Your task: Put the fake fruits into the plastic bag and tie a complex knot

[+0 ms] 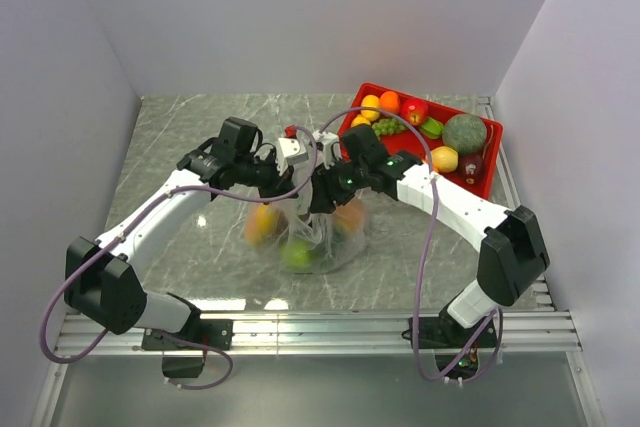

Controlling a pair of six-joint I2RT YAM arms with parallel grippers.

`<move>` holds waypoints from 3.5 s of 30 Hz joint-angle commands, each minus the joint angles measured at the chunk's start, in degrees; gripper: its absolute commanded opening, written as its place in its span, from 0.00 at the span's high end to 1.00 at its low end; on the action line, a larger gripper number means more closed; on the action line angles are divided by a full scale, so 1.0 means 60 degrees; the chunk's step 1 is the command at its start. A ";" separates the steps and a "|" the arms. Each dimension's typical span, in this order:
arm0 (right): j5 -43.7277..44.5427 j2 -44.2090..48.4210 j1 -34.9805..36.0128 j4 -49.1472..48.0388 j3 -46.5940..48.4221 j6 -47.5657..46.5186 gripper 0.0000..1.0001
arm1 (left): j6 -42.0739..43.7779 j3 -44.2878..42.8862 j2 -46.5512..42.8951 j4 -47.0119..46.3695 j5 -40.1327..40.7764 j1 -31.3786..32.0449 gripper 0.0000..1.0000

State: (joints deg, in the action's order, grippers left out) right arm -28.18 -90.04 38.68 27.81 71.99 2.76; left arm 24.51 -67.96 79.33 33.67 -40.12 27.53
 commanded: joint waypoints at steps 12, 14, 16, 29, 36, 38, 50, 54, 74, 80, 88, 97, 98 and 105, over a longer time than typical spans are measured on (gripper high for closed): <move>-0.1437 -0.0213 -0.0616 -0.0681 0.0263 -0.0634 0.88 | -0.0144 -0.0859 0.0108 -0.0060 0.0664 0.0260 1.00; -0.1732 -0.0038 -0.0616 -0.0695 0.0176 -0.0797 0.84 | -0.0276 -0.1123 0.0400 0.0071 0.0826 0.0333 1.00; -0.1996 0.0268 -0.0630 -0.0753 -0.0058 -0.0914 0.74 | -0.0524 -0.1241 0.0547 0.0043 0.1103 0.0363 1.00; -0.2538 -0.0124 -0.0601 -0.1164 0.0277 -0.0022 0.44 | -0.0878 -0.1109 0.0577 -0.0529 0.0959 0.0553 0.99; -0.2714 -0.0462 -0.0601 -0.1603 0.0292 0.0593 0.60 | -0.1023 -0.0919 0.0519 -0.0704 0.0988 0.0700 0.99; -0.2744 -0.0535 -0.0616 -0.1618 0.0322 0.0652 0.67 | -0.1082 -0.0860 0.0489 -0.0792 0.1017 0.0700 0.99; -0.3110 0.0109 -0.1040 -0.1471 0.0058 0.0417 0.47 | -0.0775 -0.0201 -0.0008 -0.1027 0.1355 0.0729 0.99; -0.3329 -0.0022 -0.1055 -0.1939 0.0146 0.0987 0.46 | -0.0819 -0.0332 0.0079 -0.1012 0.1193 0.0715 0.99; -0.2862 -0.0228 -0.0967 -0.1984 -0.0029 0.0418 1.00 | -0.1228 -0.0816 -0.0213 -0.0690 0.1428 0.0613 0.71; -0.2773 -0.0052 -0.0967 -0.2043 -0.0147 0.0126 1.00 | -0.2762 -0.1372 -0.1633 -0.1040 0.0447 -0.1231 0.09; -0.2758 0.0226 -0.0953 -0.2116 -0.0352 -0.0373 1.00 | -0.3324 -0.2266 -0.0963 0.0289 0.0917 -0.2419 0.11; -0.2627 0.0344 -0.0865 -0.2014 -0.0235 -0.0958 1.00 | -0.3281 -0.2296 0.0167 0.1126 -0.0957 -0.3021 0.16; -0.2598 0.0344 -0.0865 -0.1984 -0.0191 -0.1017 1.00 | -0.3280 -0.2252 0.0182 0.1156 -0.1062 -0.3035 0.15; -0.2524 0.0314 -0.0836 -0.1896 -0.0147 -0.1105 1.00 | -0.3280 -0.1447 0.0123 0.0847 -0.1648 -0.3021 0.20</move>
State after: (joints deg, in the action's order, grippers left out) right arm -43.90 -90.72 33.19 17.28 70.04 -2.50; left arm 4.84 -77.97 81.58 39.79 -45.82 9.26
